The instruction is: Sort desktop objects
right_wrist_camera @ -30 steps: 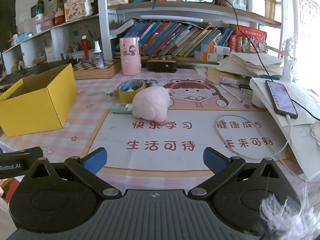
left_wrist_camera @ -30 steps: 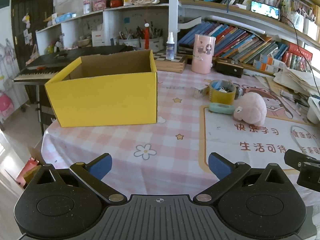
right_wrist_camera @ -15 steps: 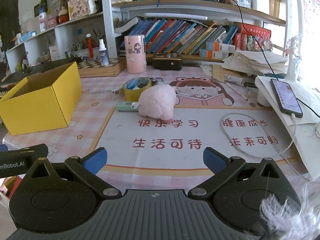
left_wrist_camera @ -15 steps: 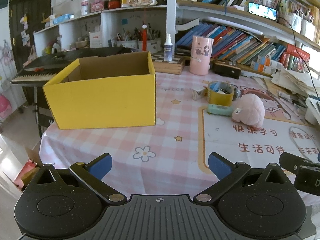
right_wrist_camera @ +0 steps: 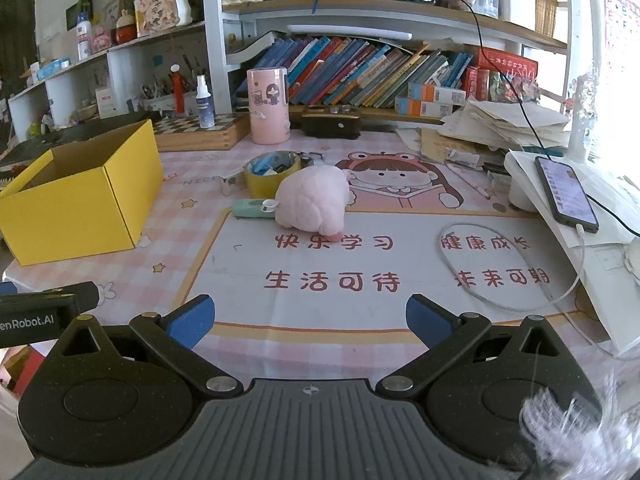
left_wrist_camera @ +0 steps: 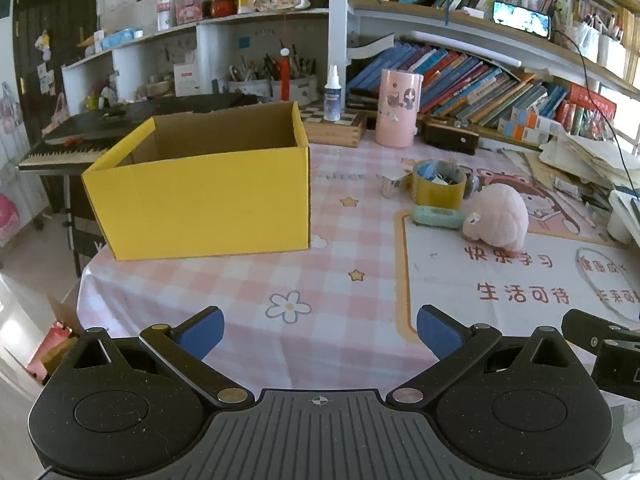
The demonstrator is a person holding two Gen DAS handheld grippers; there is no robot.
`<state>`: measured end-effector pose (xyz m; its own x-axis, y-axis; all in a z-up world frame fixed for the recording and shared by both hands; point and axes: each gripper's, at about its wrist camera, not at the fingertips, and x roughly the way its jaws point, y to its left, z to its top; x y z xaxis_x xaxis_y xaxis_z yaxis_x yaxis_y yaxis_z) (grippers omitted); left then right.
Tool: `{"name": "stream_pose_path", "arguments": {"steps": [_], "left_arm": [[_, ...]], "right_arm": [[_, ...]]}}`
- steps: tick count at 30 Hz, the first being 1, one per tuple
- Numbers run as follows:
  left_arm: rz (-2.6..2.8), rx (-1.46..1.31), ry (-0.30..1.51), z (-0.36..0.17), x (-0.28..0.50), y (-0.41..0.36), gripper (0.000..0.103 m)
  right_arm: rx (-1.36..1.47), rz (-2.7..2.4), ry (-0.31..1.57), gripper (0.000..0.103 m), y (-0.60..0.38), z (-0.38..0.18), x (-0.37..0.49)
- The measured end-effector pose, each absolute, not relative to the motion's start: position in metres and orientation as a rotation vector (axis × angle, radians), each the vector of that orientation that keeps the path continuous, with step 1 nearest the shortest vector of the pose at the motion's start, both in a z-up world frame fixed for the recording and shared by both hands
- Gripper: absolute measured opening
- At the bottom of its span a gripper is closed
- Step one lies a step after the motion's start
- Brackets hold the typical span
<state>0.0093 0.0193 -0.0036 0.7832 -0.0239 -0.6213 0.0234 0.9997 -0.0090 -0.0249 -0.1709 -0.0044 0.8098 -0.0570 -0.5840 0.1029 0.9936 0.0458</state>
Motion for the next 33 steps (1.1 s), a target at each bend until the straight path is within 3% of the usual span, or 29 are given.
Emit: {"name": "stream_pose_path", "arguments": {"steps": [33], "left_arm": [[0.037, -0.027, 0.691, -0.007, 0.049, -0.006, 0.103]], "right_arm": [[0.075, 0.003, 0.649, 0.101, -0.202, -0.006, 0.033]]}}
